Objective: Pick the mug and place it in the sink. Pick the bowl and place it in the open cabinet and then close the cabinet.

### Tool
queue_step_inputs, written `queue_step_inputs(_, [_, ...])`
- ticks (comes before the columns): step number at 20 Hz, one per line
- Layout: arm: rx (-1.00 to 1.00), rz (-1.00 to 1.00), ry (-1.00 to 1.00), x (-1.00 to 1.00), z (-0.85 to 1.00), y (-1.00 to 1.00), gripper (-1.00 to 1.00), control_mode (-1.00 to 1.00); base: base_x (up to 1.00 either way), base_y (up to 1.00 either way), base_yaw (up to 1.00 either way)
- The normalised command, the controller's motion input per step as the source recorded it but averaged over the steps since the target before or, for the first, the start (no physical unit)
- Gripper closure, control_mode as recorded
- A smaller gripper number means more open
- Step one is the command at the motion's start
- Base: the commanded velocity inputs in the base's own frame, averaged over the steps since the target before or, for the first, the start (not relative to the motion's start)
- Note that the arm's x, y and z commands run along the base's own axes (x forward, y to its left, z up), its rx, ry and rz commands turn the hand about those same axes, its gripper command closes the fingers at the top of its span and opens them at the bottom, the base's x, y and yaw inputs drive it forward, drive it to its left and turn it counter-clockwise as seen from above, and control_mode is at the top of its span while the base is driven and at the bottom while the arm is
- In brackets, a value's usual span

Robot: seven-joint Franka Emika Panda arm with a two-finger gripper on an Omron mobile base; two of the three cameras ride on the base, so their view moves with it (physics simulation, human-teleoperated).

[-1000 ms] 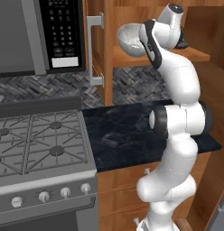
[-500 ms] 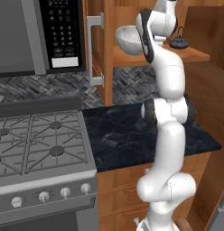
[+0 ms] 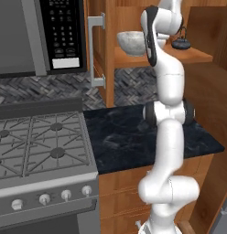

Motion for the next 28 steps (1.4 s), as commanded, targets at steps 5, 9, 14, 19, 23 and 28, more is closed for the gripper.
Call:
queue_step_inputs(5, [0.0,0.0,-0.15,-0.27,0.0,0.07,-1.0,-1.0,0.0,0.0,0.0])
queue_step_inputs(9, [0.0,0.0,-0.17,-0.82,0.06,-0.01,-1.0,-1.0,0.0,0.0,0.0])
queue_step_inputs(14, [0.0,0.0,-0.14,-0.97,0.03,0.0,-1.0,-1.0,0.0,0.0,0.0])
queue_step_inputs(19, [0.0,0.0,-0.03,-1.0,0.0,0.0,-1.0,-1.0,0.0,0.0,0.0])
queue_step_inputs(23, [0.0,0.0,0.0,-1.0,-0.06,0.0,-1.0,-1.0,0.0,0.0,0.0])
queue_step_inputs(28, [0.0,0.0,0.01,-1.0,0.0,0.0,-1.0,-1.0,0.0,0.0,0.0])
